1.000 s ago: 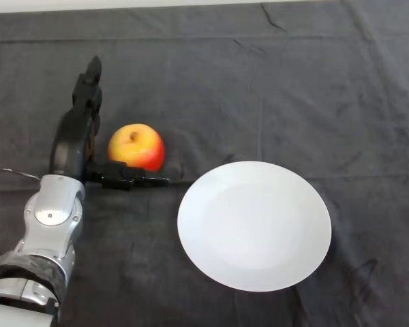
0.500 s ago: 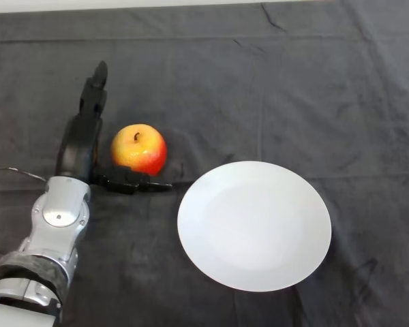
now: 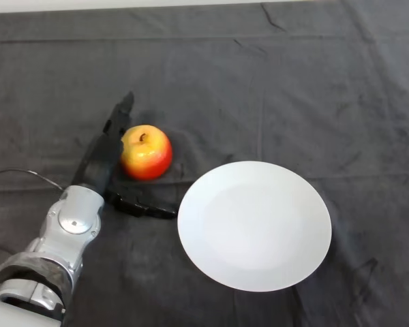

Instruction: Move the apple to the plate

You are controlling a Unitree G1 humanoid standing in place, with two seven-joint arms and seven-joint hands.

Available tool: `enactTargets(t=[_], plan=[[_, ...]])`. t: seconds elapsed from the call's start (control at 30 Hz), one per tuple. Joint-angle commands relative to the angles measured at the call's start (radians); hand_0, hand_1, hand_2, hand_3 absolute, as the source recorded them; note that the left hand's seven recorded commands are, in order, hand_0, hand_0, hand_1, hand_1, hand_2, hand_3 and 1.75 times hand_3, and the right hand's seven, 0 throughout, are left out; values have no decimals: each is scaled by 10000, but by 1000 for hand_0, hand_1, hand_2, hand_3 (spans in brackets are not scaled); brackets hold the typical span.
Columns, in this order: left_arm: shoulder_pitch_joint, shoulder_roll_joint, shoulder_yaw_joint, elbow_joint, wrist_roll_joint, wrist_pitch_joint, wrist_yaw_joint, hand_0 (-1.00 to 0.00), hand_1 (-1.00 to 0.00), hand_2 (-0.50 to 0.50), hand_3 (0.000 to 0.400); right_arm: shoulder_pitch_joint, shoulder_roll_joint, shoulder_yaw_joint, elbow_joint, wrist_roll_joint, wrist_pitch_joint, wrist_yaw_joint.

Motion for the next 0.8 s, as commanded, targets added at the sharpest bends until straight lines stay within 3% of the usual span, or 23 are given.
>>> enactTargets(t=[0.03, 0.07, 0.1, 0.13, 0.2, 0.57, 0.8], plan=[[-441, 288, -306, 348, 233, 180, 173, -537, -604, 33, 242, 398, -176, -46, 54, 84, -67, -6], [-449, 295, -338, 336, 281, 213, 200, -616, -651, 18, 260, 398, -176, -46, 54, 84, -67, -6], [-456, 301, -368, 323, 327, 243, 229, -875, -824, -25, 350, 398, -175, -46, 54, 84, -67, -6], [-459, 310, -408, 304, 389, 273, 272, -1000, -957, -22, 400, 398, -175, -46, 54, 84, -67, -7], [-463, 320, -463, 274, 476, 309, 342, -1000, -1000, 0, 400, 399, -175, -46, 53, 85, -67, -7], [-425, 413, -686, 111, 870, 297, 651, -1000, -1000, 0, 400, 400, -174, -45, 51, 85, -67, -7], [-598, 780, -527, 19, 858, 131, 591, -1000, -1000, 0, 400, 400, -175, -44, 51, 86, -67, -8]])
